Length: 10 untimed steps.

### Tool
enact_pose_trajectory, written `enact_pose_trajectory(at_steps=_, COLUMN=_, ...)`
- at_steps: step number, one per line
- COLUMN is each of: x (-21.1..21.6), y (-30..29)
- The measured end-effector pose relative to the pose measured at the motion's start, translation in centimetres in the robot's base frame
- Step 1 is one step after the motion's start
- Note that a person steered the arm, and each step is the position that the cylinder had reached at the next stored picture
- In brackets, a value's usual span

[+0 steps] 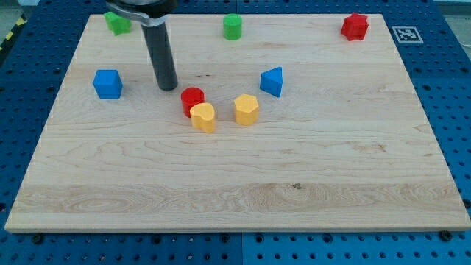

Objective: Move the blue triangle center right

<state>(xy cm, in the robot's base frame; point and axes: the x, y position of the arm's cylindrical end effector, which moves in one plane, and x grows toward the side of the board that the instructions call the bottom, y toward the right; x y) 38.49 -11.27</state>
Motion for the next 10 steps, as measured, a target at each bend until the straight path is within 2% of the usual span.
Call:
enact_pose_trajectory(at_steps=2, x=-0.1, y=0.3)
enact_pose_trajectory(at_steps=4, x=-3.1, y=7.5)
enact_pose_trajectory(at_steps=6, x=-1.6, y=10.7)
enact_pose_trajectory(at_steps=9, x=-0.5, y=18.6)
enact_pose_trajectory(at_steps=10, x=0.9, y=19.0)
